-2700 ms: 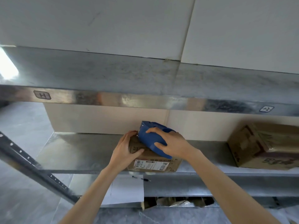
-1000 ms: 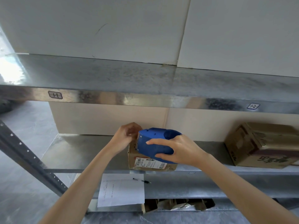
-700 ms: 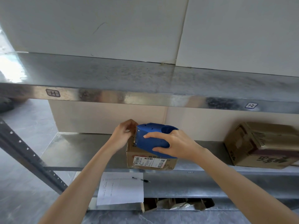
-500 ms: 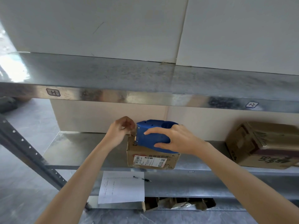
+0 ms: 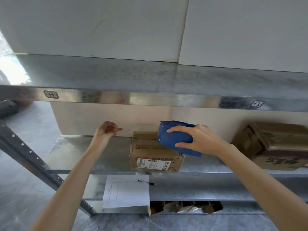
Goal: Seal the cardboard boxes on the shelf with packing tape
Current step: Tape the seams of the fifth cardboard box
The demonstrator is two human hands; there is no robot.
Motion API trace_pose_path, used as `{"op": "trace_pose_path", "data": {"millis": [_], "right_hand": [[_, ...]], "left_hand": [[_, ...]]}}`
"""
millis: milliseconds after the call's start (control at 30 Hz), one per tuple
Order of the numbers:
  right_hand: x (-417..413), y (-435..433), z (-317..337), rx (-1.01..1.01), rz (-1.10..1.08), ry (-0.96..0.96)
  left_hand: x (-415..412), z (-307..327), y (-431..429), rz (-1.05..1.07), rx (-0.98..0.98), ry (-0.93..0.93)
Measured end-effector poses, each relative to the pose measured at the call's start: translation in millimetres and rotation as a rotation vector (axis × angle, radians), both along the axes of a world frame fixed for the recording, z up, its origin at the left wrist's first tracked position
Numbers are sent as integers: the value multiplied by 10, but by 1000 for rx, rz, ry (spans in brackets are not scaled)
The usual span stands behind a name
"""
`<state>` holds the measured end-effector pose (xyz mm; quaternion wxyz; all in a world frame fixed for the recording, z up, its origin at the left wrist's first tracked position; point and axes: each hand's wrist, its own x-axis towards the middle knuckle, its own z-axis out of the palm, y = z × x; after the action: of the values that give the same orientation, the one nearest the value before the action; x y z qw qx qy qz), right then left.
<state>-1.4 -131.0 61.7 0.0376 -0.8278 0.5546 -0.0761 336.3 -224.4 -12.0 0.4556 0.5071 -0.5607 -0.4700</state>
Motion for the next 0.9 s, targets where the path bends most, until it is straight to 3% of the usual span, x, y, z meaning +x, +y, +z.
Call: {"op": "trace_pose_path", "data": {"millis": [133,500,900], "right_hand": [[-68,-19,-50,59,-28,-59],[-267,-164,-264,222,-55,-277],[-297,-296,-268,460,-84,-473]], "left_hand": [[-234,-68,106,-22,8,28],[-363,-383,167,10,-108,-256],[-350,-506,140,2,-123,-273]]}}
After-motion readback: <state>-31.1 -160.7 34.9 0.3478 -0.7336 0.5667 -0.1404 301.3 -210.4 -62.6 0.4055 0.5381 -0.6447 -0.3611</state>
